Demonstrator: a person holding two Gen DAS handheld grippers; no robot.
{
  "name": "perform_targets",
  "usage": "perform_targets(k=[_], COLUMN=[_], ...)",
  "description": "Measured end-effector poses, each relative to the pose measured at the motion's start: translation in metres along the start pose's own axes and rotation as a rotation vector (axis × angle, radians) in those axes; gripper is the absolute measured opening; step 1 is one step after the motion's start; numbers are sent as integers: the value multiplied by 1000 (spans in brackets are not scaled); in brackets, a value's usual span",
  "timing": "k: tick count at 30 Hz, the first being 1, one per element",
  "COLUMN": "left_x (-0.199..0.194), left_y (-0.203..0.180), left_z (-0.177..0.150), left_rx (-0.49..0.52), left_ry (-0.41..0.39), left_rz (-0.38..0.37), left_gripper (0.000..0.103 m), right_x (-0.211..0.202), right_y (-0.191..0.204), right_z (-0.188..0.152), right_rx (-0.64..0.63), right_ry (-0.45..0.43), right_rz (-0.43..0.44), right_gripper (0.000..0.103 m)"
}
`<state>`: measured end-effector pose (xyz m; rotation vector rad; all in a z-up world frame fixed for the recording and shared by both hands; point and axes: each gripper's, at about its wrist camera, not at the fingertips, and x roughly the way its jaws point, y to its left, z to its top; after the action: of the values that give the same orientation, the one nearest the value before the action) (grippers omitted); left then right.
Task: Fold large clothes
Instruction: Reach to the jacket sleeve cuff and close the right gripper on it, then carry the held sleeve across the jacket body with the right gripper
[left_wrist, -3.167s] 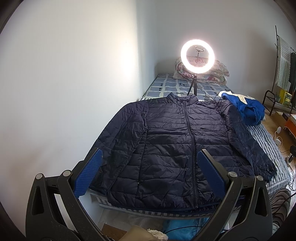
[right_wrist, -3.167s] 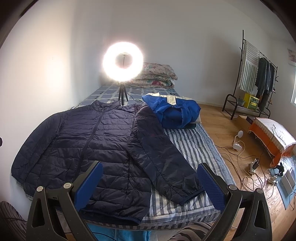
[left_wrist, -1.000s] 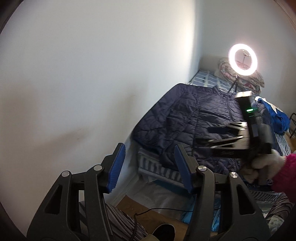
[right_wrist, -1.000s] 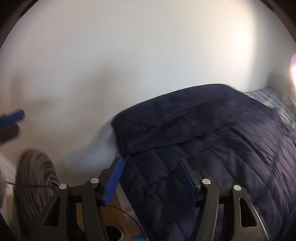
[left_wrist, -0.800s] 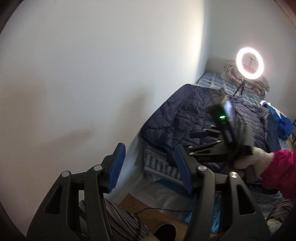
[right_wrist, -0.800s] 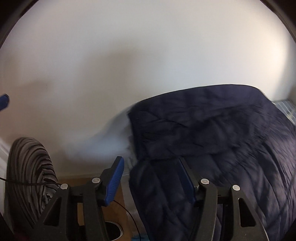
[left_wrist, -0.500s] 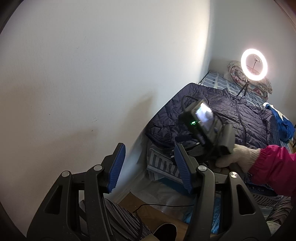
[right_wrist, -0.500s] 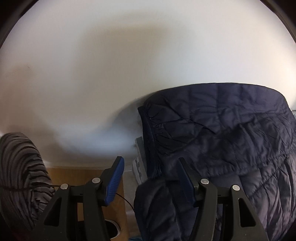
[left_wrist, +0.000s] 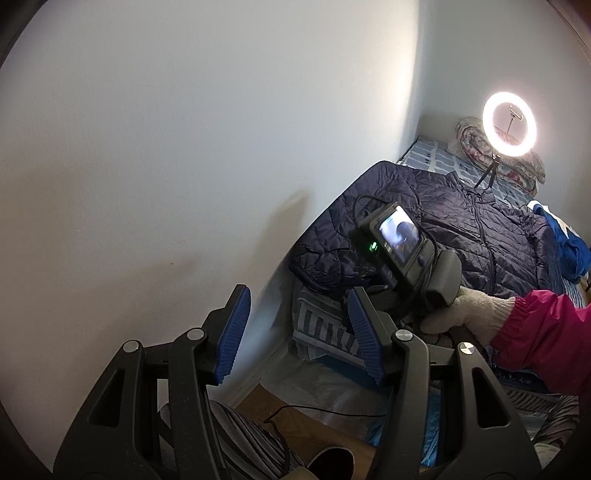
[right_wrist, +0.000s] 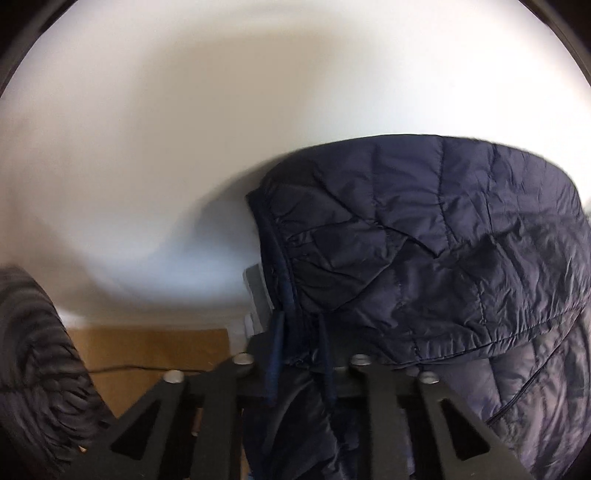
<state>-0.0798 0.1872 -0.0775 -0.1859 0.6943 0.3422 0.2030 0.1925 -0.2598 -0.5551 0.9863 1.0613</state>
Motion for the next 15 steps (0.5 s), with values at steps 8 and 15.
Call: perform_targets(k=[8,15], left_x=[4,11], left_y=[-12,-25], left_z=[5,11], left_rx=[37,89], left_ry=[-17,-32], left_rz=[-10,-42], left_gripper=[57,57], right_x=[-47,-104], right_y=[-40,-99], right_z=[-3,-15], right_rx=[207,407], right_ry=[-139,-267], right_rz=[66,43], right_gripper=[0,0])
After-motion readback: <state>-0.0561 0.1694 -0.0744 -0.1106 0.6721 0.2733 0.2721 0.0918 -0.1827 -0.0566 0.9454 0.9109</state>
